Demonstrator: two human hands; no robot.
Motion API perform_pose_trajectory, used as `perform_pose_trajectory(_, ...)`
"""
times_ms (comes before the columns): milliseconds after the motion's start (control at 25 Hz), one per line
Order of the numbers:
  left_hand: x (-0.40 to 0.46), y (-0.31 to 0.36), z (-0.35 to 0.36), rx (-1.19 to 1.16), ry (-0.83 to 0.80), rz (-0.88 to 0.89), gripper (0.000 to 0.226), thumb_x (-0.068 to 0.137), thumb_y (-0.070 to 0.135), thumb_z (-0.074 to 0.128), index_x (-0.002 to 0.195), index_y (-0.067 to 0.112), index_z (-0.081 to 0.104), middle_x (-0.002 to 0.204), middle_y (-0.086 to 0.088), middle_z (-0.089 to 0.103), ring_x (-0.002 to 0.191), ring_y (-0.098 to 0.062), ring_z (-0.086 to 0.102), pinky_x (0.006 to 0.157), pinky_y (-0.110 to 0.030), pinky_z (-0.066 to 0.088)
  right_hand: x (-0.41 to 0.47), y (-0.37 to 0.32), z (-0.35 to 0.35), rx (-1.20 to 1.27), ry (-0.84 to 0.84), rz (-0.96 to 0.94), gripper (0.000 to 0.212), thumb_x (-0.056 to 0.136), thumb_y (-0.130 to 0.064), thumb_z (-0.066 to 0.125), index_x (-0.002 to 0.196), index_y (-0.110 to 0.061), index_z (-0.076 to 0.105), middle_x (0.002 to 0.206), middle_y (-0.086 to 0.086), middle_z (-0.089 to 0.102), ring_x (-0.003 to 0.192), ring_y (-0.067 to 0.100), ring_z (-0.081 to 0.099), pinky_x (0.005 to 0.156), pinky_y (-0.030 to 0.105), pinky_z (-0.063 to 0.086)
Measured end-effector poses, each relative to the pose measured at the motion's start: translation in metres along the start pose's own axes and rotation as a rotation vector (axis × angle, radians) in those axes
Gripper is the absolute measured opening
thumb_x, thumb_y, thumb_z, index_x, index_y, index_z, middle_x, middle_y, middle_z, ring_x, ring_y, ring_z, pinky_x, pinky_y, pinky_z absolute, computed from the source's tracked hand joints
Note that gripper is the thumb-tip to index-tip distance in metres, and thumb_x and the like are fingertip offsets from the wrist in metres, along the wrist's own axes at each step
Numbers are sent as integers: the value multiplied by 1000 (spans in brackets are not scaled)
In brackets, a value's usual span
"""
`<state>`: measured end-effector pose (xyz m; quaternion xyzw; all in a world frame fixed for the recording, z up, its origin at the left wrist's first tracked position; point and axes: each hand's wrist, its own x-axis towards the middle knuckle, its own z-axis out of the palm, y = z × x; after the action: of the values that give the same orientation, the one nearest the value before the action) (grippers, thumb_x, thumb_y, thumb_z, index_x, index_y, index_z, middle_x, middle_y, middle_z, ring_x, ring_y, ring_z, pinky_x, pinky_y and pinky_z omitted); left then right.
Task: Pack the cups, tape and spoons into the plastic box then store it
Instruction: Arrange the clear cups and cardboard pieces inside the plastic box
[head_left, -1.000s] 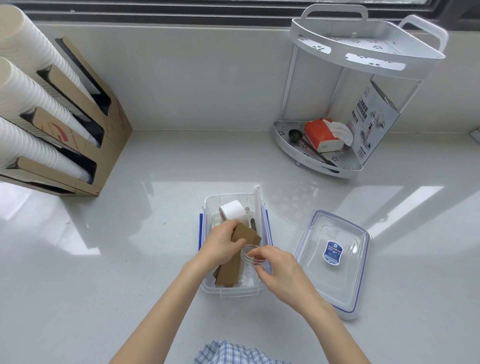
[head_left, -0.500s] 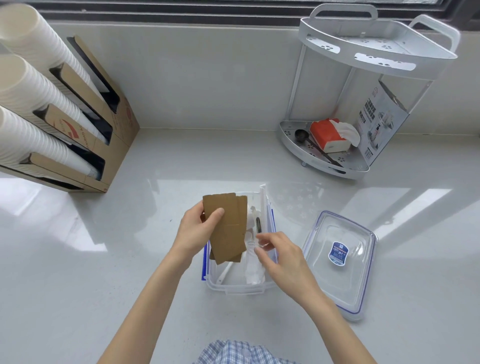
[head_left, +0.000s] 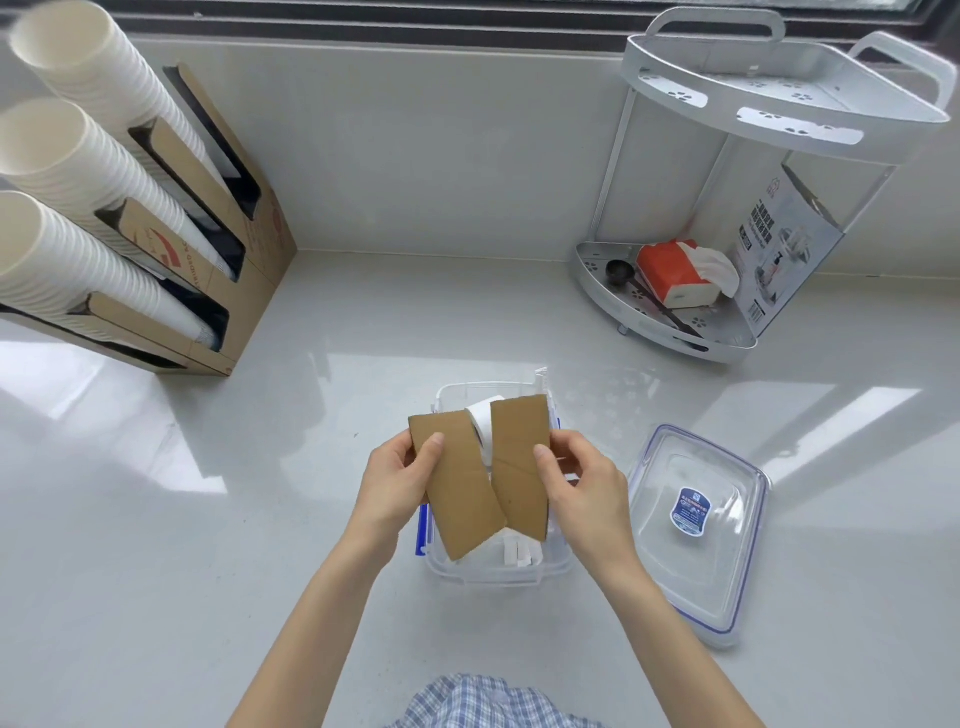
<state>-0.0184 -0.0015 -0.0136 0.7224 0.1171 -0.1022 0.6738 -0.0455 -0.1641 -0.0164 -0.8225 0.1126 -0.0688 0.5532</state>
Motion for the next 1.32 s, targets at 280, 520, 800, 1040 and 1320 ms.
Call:
perform_pose_trajectory(280, -10, 5, 14, 16, -47, 54, 27, 93, 27, 36, 86, 19, 61, 76, 1, 66, 77, -14, 64, 63, -27, 57, -8, -20, 25, -268, -20, -333, 24, 87, -16, 54, 111, -13, 60, 99, 0, 59, 74, 5, 56, 72, 9, 39)
perform_pose_trajectory(520, -17, 1, 15, -68, -73, 40, 29, 91, 34, 40, 87, 17, 63, 65, 10, 66, 60, 1, 62, 47, -13, 47, -24, -16, 47, -383, -100, -371, 36, 86, -25, 52, 121, -16, 53, 113, 5, 53, 100, 22, 49, 88, 33, 46)
perform_pose_trajectory(800, -5, -1, 6, 0, -56, 68, 17, 87, 22, 50, 101, 22, 61, 93, 0, 68, 86, -8, 65, 56, -19, 55, -14, -11, 46, -332, -193, -282, 40, 89, -21, 48, 129, -23, 47, 110, 4, 51, 98, 19, 53, 83, 29, 47)
perform_pose_trajectory(1040, 9, -2, 3, 250, -17, 121, 26, 82, 18, 59, 107, 22, 60, 99, -2, 66, 80, -15, 67, 77, -33, 58, 1, -9, 60, -227, -240, -30, 26, 92, -23, 43, 110, -15, 60, 90, 1, 45, 73, 16, 54, 64, 11, 34)
perform_pose_trajectory(1320, 15, -15, 2, 546, 64, 229, 31, 79, 23, 61, 109, 22, 56, 86, 6, 60, 74, -17, 61, 77, -34, 51, 0, -2, 73, -412, -450, 45, 26, 90, -21, 42, 102, -5, 58, 104, 17, 53, 102, 34, 52, 77, 32, 39)
